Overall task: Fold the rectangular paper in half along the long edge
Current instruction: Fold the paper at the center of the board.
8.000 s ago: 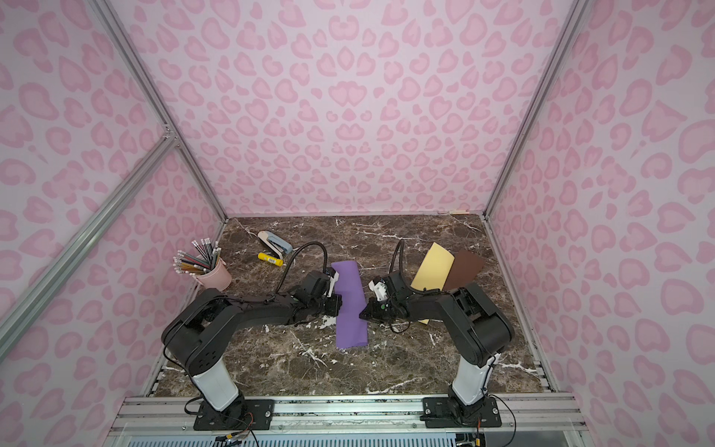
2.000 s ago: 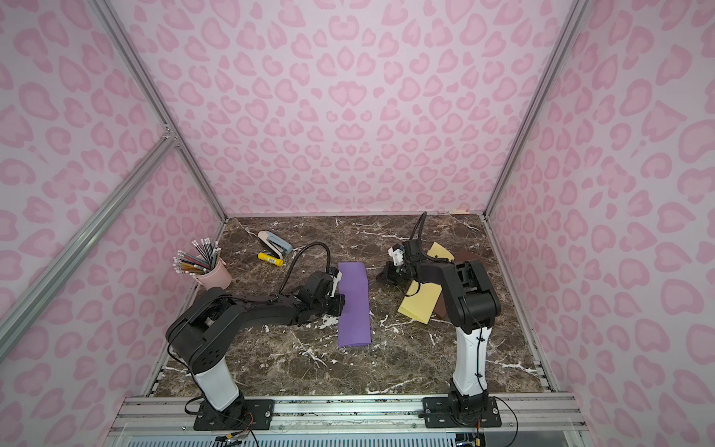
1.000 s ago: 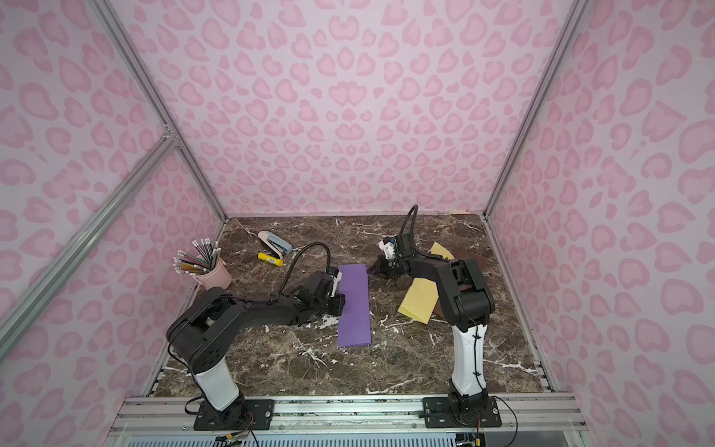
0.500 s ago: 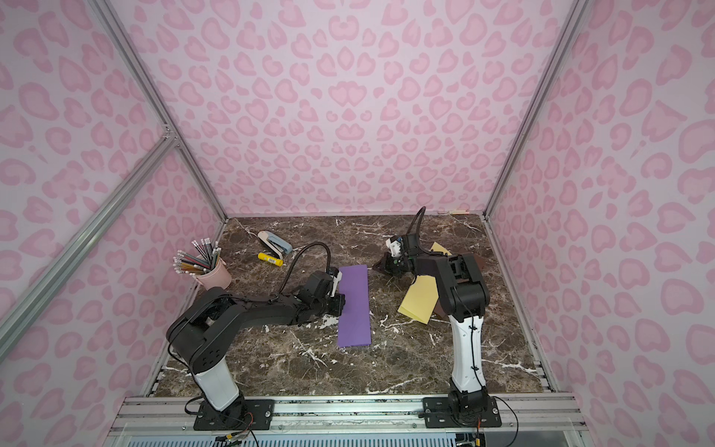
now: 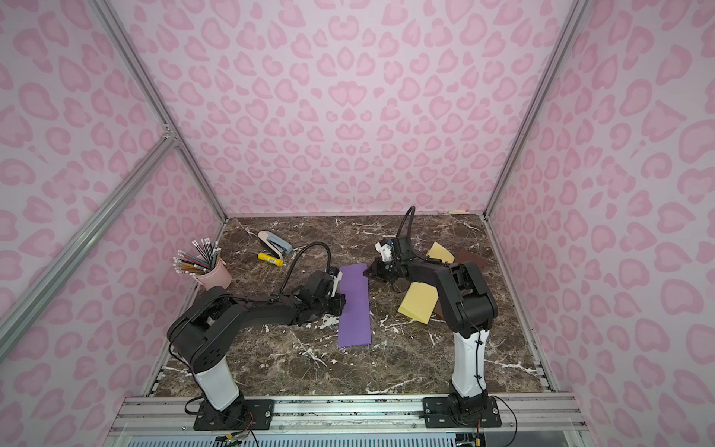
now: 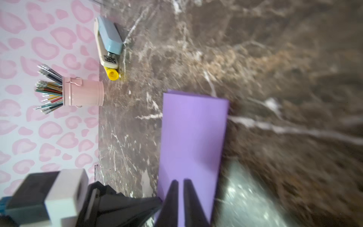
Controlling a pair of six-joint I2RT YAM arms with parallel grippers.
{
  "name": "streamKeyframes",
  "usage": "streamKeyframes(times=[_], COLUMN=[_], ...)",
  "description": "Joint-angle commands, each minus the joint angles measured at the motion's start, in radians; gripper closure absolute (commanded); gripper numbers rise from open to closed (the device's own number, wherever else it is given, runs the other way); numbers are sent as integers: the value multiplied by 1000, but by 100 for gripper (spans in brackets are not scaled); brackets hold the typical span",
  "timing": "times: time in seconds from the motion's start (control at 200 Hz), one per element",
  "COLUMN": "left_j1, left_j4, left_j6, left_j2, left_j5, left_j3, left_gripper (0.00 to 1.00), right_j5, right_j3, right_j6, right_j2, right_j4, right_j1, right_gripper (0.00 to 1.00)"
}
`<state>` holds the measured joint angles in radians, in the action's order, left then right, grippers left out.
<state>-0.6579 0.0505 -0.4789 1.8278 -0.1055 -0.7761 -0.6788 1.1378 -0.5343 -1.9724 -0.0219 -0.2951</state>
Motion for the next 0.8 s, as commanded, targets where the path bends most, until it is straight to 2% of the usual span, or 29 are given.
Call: streamKeyframes(times=[0.0,0.17,0.335,0.385,0.68,0.795], left_j1=[1,0,0,1,0,0], left_j4=[-168,-164,-160,-161,-169,-176], left_j6=[8,8,6,6,9,10], left_j2=[13,13,13,9,-1,-3], left_j5=[23,22,21,21,23,21], left_j3=[17,19,23,25,14,-1], left_gripper=[96,96,96,96,96,96], right_j5=[32,-31,-34,-37,-71,-82], right_j3=[-81,-157,-169,-174,-189,-188], right_j6=[1,40,24,7,-39,-46], right_j2=[52,70,31,16,24,17], right_j4=[-29,-38,-78,-102,-181,-194], right_j1=[18,-5,-62,-64,-62,-67], right_gripper=[63,50,49,50,72,76])
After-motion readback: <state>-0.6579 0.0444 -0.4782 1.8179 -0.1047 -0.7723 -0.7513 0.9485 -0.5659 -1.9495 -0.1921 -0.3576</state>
